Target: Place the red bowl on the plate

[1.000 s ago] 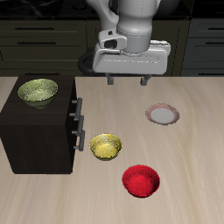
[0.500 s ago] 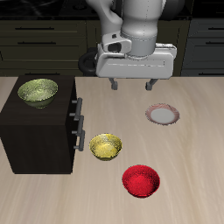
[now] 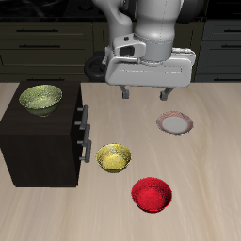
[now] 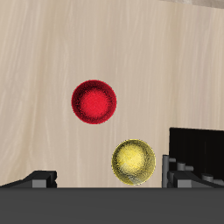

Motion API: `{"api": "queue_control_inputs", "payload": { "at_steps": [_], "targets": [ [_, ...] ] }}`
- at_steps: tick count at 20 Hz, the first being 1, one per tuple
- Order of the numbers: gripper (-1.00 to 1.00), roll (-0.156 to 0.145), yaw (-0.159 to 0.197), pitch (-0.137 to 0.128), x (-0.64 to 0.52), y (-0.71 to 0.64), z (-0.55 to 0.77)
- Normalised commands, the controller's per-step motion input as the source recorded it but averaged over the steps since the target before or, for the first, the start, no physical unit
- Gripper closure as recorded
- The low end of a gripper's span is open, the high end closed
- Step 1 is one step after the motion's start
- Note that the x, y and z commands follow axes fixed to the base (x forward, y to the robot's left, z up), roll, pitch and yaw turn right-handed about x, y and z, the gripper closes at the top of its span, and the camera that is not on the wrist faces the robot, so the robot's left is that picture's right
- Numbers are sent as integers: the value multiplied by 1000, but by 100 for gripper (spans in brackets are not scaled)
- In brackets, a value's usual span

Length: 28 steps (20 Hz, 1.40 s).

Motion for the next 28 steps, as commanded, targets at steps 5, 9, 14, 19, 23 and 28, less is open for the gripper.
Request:
{"api": "queue_control_inputs", "payload": {
  "at_steps": [5,9,14,19,23,28],
  "targets": [
    [-100,-31,11,0,215,-69,15],
    [-100,-16,7,-22,162,-64,56],
    [-100,-13,9,8,166,-43,-41],
    [-100,8,-50,15,152,-9,-96],
    [-100,57,-57,31,55,137,-153],
    [-100,86,-73,6,-4,208,-15]
  ]
}}
